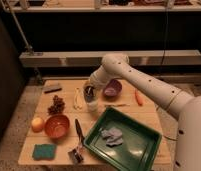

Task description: Stack cups on top of each other

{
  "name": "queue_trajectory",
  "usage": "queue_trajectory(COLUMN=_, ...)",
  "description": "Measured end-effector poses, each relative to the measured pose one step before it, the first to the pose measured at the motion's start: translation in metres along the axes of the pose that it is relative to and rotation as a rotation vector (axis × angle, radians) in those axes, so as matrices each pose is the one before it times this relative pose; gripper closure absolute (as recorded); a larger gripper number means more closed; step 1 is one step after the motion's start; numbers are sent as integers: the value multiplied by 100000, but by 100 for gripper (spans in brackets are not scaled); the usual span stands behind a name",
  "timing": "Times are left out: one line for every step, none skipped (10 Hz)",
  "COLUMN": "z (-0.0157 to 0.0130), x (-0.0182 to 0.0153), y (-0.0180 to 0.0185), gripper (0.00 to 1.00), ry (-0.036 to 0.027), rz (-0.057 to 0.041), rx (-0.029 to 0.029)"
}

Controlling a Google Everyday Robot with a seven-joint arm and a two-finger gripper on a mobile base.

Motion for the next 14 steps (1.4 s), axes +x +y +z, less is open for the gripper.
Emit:
queue_trajectory(z=150, x=144, y=108, gripper=100, ry=594, rz=-20, rx=-292)
queue_trajectory(z=202, x=171, y=60, gripper=100, ry=431, rz=205, rx=-373)
queue_trajectory(z=444, x=228, y=76, gripper=100, ry=495, rz=255, rx=-997)
queue_trajectory(z=321, x=179, y=35, gripper=100, ry=325, rz=175, rx=-759)
queue_trajectory(z=154, x=235, y=47, gripper=100, ry=342, rz=343, rx=-364)
queue_trajectory(z=167, x=460, y=131, gripper=100, ry=602, rz=727, rx=-454)
queue_trajectory(z=178, x=439, y=78, gripper=100, ry=538, rz=762, rx=-472)
queue_trajectory(z=131, x=276, y=-30, gripper=100, ry=346, rz=479, rx=-400)
queue_trajectory(z=177, x=210, y=-35, gripper=99, ry=229, rz=312, rx=-834)
queue_trajectory(z=128, x=208, y=9, gripper=94, ry=66, rz=353, rx=-1310)
queue_trajectory(z=192, x=233, y=167, gripper=76, ry=-178, rz=-410, rx=-3158)
queue_trajectory(z=92, x=-45, y=15, gripper=64, ry=-336, rz=-769, rx=-1532)
queue_trajectory(z=-13, x=27, y=24, gripper=54, ry=-255, rz=-377, rx=-648)
queue_trajectory(z=2, x=34, y=14, gripper=47, ry=-312, rz=-210, rx=-268)
